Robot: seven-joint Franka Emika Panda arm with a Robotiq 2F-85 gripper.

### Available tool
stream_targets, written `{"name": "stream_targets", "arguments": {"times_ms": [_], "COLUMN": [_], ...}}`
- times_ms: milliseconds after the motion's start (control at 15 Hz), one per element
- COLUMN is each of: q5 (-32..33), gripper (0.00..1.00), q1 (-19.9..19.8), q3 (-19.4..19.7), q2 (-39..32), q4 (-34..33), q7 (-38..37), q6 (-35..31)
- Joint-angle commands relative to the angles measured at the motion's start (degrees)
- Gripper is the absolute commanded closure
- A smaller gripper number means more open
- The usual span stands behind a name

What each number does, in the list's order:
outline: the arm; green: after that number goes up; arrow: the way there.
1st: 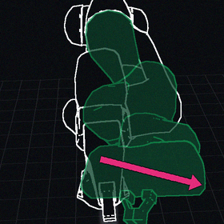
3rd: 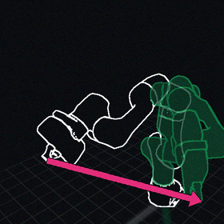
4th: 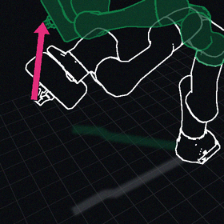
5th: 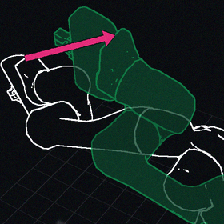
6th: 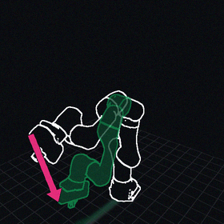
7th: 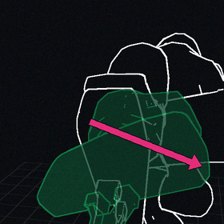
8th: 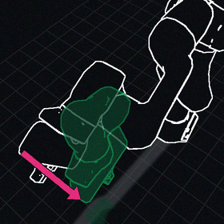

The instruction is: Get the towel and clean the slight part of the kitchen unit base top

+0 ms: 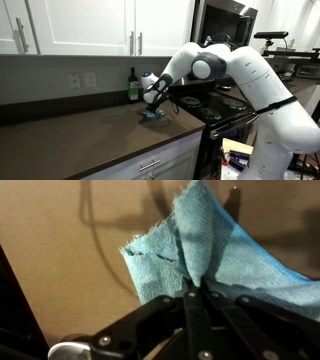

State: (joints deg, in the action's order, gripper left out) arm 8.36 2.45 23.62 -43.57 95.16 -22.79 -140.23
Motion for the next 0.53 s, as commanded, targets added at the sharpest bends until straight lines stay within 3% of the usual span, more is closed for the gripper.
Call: {"name": "stream_targets", "arguments": {"times_ms": [0,467], "q5": [0.9,0.8], "gripper": [0.97,0.97], "q1": [-1.2,-1.9], "q3": [-2.5,-5.3], "q2": [4.9,8.6], "q4": [4.9,9.4], "q7": [1.0,1.8], "q6": [3.8,7.2]}}
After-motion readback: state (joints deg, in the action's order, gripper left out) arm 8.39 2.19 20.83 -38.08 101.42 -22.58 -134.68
